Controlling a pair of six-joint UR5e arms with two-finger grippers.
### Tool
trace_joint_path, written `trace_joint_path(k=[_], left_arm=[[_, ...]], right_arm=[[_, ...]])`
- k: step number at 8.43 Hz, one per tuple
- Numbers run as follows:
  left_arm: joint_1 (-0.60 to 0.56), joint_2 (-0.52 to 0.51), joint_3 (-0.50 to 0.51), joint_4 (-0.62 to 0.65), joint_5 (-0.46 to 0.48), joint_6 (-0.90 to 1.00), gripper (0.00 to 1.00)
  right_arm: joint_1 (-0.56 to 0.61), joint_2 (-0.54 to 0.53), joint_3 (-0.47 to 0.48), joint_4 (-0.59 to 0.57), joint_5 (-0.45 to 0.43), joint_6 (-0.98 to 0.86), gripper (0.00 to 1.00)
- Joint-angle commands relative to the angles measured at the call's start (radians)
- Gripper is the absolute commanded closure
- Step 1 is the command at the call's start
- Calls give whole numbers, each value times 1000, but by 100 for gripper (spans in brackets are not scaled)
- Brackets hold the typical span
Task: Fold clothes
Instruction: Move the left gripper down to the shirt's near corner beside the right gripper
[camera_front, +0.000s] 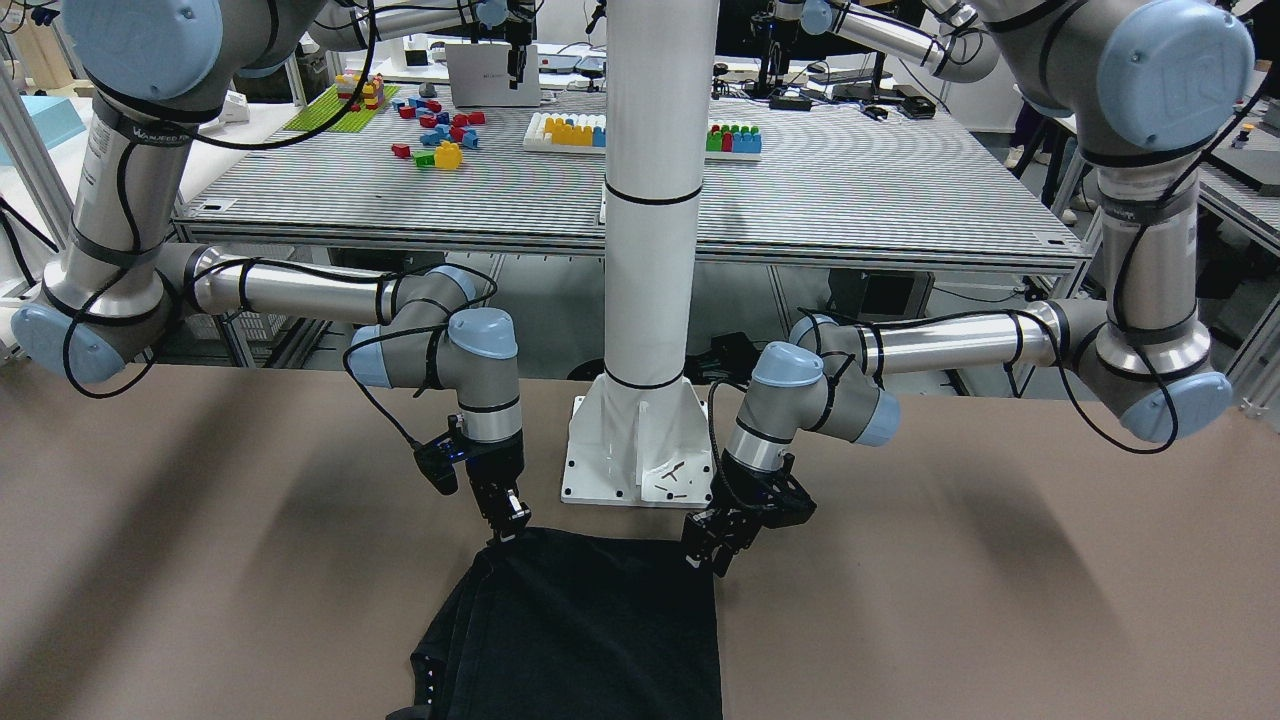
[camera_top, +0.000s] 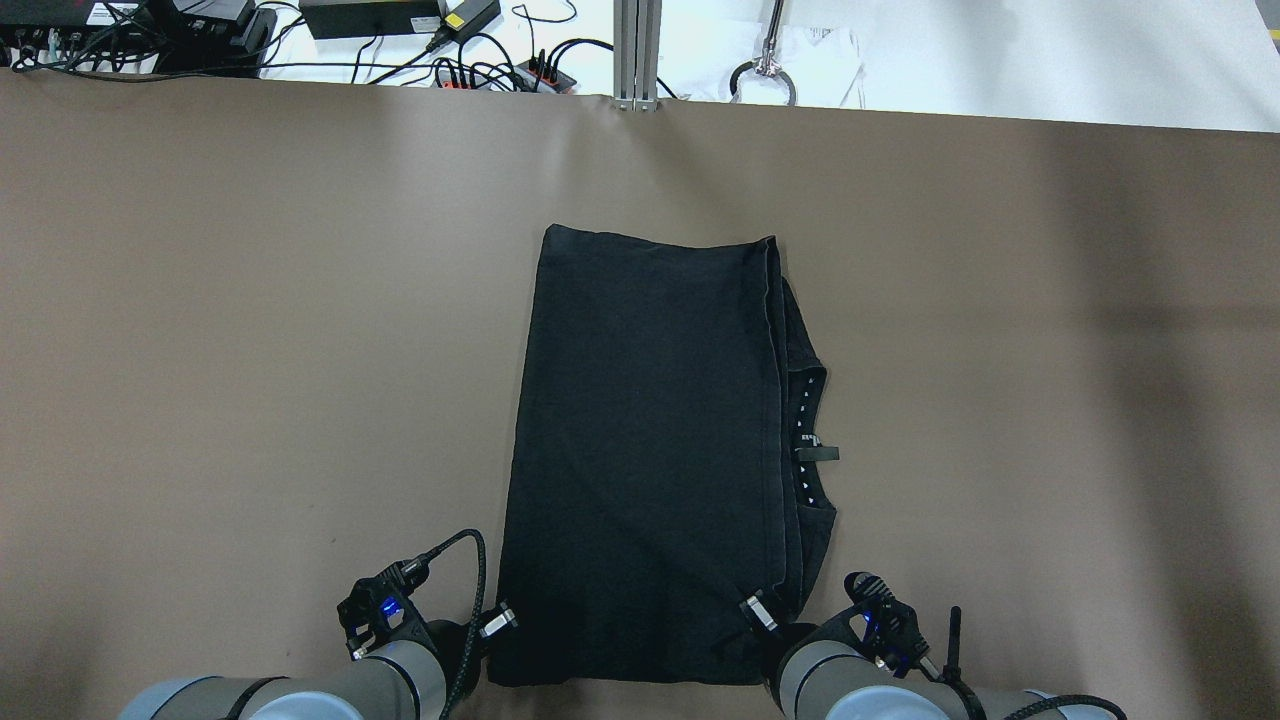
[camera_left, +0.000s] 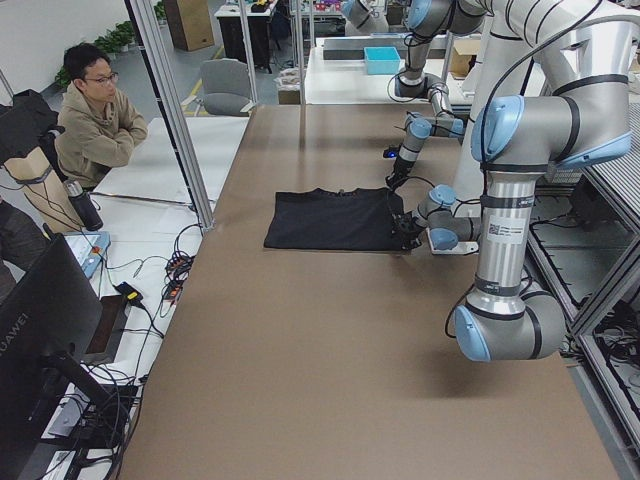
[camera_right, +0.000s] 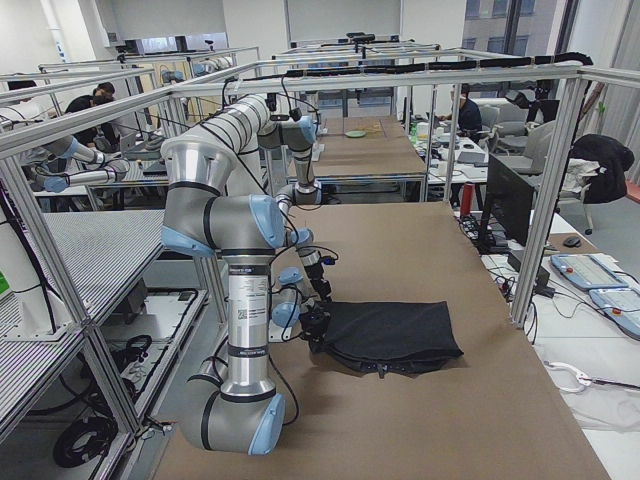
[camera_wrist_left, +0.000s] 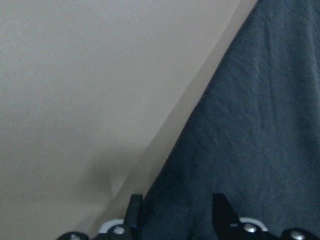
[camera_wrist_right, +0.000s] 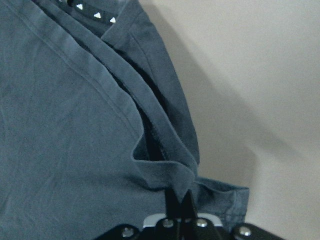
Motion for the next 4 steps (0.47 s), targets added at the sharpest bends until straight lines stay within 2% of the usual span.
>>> trace_joint_path(k=[1, 3, 4], left_arm=[[15, 2, 1, 0, 1, -9, 42], [21, 16, -2, 2, 0, -11, 43], [21, 16, -2, 2, 0, -17, 48]], right_arm=[[1, 2, 0, 0, 0, 0, 100], [1, 2, 3, 0, 0, 0, 100], [1, 2, 3, 0, 0, 0, 100]])
